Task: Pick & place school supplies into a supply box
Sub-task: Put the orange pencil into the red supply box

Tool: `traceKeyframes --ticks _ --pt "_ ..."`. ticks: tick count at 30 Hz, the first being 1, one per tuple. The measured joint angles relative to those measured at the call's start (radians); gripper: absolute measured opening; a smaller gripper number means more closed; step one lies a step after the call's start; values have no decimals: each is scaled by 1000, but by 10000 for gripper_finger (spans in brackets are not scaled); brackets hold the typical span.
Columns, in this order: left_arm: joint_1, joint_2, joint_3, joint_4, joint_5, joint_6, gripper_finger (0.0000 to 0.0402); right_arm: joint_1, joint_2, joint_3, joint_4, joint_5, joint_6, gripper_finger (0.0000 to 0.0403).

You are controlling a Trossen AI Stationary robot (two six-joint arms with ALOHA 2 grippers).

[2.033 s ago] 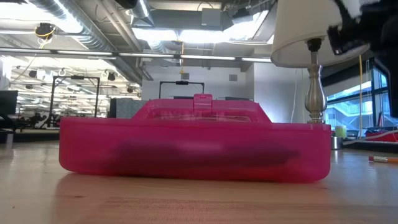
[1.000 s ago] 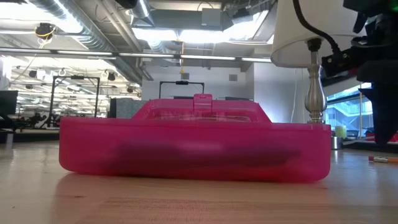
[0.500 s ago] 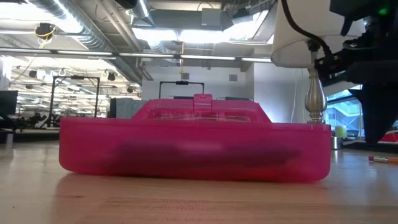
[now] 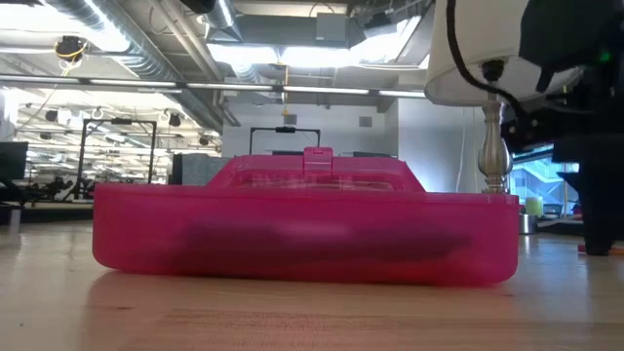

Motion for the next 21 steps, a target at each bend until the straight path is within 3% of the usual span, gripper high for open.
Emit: traceKeyframes --ticks 12,21 --pt "0 0 0 -4 0 0 108 -26 -8 -60 95 -41 -6 124" --pt "0 0 0 -7 0 0 108 -26 -6 -61 123 -50 -109 74"
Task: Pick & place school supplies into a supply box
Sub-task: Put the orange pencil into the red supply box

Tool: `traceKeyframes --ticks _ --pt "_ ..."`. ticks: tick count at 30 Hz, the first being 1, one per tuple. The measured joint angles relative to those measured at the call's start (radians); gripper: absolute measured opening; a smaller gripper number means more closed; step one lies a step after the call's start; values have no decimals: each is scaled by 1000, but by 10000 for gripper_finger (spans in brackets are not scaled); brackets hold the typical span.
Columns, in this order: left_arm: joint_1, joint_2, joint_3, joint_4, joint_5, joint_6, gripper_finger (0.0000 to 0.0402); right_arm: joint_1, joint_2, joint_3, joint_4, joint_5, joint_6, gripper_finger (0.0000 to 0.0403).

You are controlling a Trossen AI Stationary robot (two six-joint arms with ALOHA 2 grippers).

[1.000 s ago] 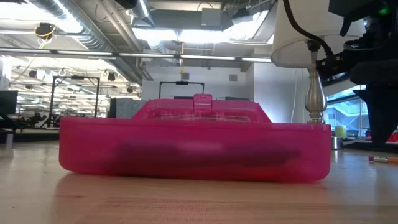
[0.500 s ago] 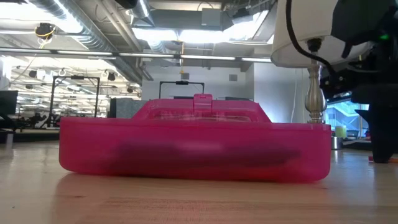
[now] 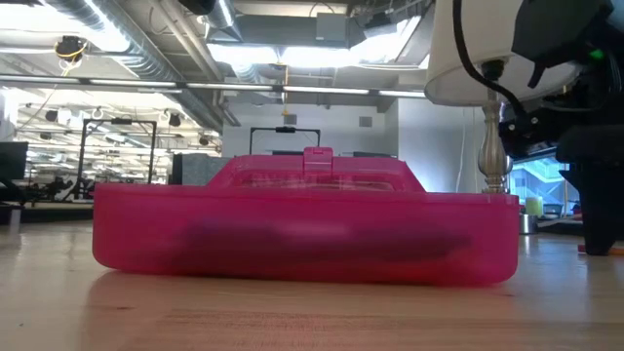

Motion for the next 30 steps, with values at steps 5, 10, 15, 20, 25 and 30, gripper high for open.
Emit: traceKeyframes --ticks 5,10,15,20,25,30 --pt "0 0 0 0 0 0 109 0 0 0 6 -4 0 50" --pt "0 0 0 0 0 0 111 0 0 0 6 -5 1 33" --pt "0 0 0 0 0 0 107 0 7 31 -20 -14 3 32" --pt "0 0 0 0 0 0 111 0 15 89 -51 -21 -1 31" --pt "0 0 0 0 0 0 109 3 11 104 -36 -15 -26 26" --pt "0 0 0 0 0 0 108 3 10 108 -15 -9 -29 27"
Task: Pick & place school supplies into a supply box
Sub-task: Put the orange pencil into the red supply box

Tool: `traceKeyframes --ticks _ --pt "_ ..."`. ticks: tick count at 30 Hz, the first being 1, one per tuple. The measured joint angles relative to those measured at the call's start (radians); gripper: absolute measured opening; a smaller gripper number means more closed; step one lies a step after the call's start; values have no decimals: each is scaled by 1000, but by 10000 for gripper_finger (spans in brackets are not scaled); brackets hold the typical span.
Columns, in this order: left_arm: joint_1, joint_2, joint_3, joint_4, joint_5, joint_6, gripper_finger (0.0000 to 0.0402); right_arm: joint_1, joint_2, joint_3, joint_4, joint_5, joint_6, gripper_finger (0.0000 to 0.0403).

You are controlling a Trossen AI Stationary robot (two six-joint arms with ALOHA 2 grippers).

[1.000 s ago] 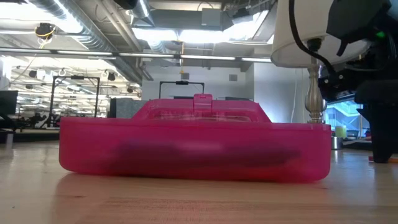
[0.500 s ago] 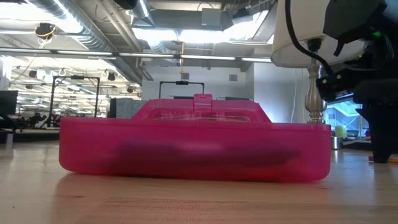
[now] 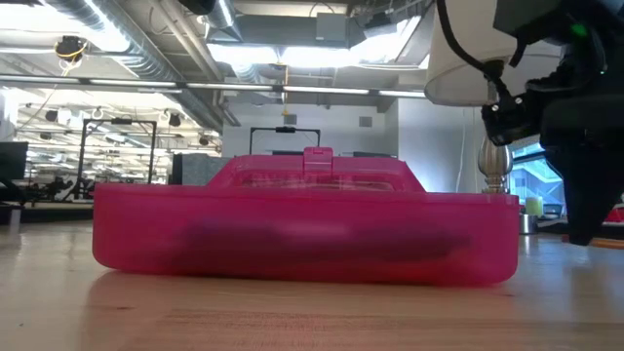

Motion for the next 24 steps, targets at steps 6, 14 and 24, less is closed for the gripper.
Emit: traceKeyframes --ticks 6,14,24 --pt "0 0 0 0 0 0 111 0 -1 0 -1 4 -19 26" --pt "0 0 0 0 0 0 108 0 -2 1 -3 -54 -34 24" --pt "0 0 0 0 0 0 108 0 -3 2 5 -147 -65 24"
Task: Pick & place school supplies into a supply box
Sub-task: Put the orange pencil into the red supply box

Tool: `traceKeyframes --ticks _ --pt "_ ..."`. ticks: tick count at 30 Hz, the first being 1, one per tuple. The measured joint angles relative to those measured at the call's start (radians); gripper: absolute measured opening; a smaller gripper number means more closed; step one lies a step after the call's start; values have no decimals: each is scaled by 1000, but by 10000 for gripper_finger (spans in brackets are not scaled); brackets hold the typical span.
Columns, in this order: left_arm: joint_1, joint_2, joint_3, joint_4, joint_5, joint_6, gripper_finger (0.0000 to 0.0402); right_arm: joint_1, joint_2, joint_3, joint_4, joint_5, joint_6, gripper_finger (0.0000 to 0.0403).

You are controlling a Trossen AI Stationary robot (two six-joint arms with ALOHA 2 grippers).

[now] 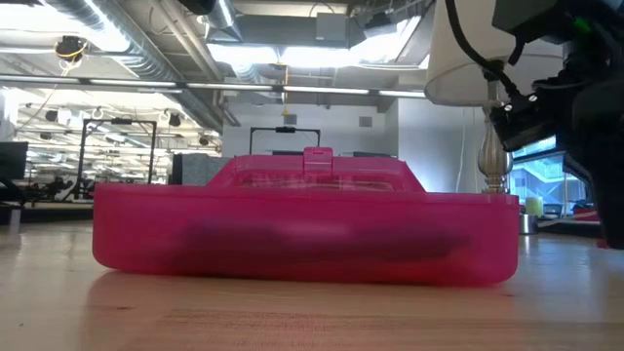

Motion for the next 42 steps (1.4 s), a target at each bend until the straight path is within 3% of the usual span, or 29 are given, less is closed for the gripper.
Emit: traceKeyframes --ticks 4,13,21,28,32,39,42 --pt "0 0 0 0 0 0 108 0 0 0 32 -66 -16 25" --pt "0 0 0 0 0 0 108 -1 0 15 217 -64 -96 6" --pt "0 0 0 0 0 0 111 -1 -2 138 114 48 -163 15" --pt "0 0 0 0 0 0 107 7 -2 208 126 -4 -226 14" --pt "0 0 0 0 0 0 109 24 -2 230 114 5 -273 38" --pt "0 0 0 0 0 0 109 24 -2 230 99 32 -159 117" --pt "0 0 0 0 0 0 107 24 -2 230 103 12 -204 138"
